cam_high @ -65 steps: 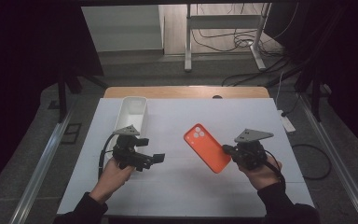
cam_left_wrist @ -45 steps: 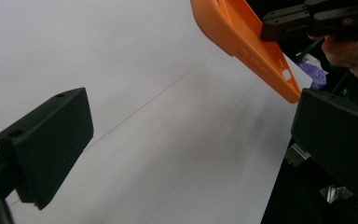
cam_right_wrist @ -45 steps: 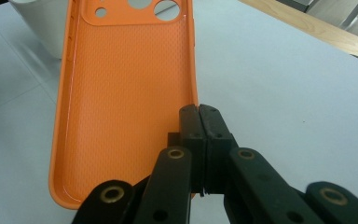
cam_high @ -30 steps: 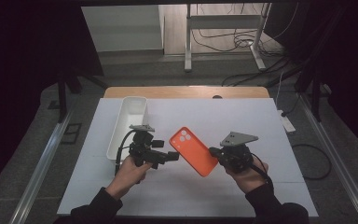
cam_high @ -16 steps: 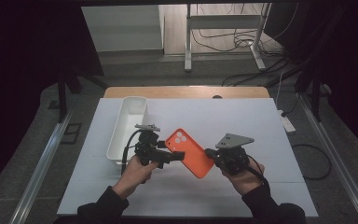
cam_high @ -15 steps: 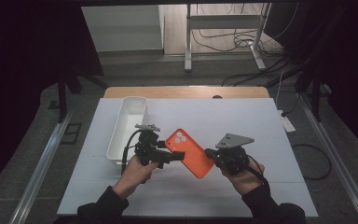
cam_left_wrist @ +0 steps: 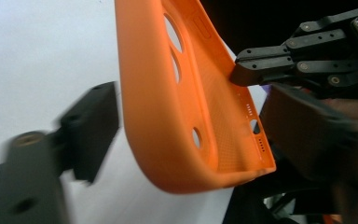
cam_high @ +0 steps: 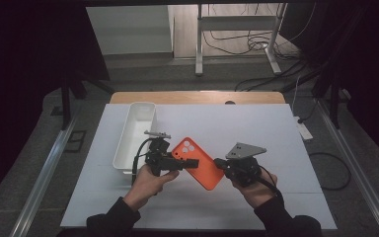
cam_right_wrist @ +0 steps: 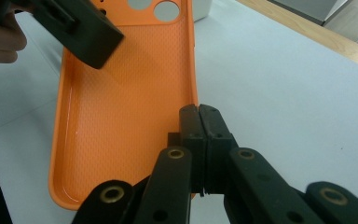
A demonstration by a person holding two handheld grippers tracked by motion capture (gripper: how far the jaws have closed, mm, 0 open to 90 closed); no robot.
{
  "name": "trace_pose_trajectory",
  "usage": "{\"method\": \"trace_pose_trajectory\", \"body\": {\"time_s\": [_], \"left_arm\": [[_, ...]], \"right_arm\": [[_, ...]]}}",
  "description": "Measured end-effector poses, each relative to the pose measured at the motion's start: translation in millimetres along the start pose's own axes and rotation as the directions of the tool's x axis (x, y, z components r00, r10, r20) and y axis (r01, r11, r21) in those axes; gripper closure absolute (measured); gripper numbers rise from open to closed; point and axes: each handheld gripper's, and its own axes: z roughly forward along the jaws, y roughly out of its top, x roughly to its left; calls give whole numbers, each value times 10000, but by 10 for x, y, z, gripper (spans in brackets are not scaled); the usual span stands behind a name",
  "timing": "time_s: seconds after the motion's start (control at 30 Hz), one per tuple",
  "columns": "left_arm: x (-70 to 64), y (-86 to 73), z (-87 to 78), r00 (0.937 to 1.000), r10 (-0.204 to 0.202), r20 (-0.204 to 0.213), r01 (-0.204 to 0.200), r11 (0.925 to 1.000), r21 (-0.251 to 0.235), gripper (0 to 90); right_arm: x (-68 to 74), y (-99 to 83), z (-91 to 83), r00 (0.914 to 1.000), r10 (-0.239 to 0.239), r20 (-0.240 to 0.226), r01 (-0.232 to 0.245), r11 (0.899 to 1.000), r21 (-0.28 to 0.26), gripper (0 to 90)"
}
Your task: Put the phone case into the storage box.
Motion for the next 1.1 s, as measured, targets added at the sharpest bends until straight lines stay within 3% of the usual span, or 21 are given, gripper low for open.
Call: {"method": "trace_pose_trajectory", "body": {"time_s": [0.17,0.4,0.57,0.7,0.87,1.0,1.1], "left_arm": [[7,-6,-1,9983,-315,488,317,9995,-24,471],[34,-22,24,9897,-793,1195,798,9968,12,717],[59,-29,20,9831,-1156,1422,1161,9932,49,780],[69,-39,19,9816,-1194,1489,1202,9927,39,836],[79,-47,7,9824,-1149,1473,1166,9932,-28,843],[74,-43,-8,9869,-968,1294,974,9952,18,843],[76,-37,-21,9884,-812,1281,809,9967,70,843]], "right_arm": [[21,5,4,10000,-69,-21,69,10000,-37,891],[30,3,5,9999,-105,-9,104,9999,-95,890],[35,-4,20,9998,-188,-6,188,9998,-50,889],[47,-13,41,9997,-258,-50,258,9997,8,877],[50,-25,58,9996,-221,-168,222,9998,20,852],[32,-28,38,9997,-73,-229,71,9999,-77,784],[-12,-41,0,9988,188,-458,-190,9998,-27,652]]}}
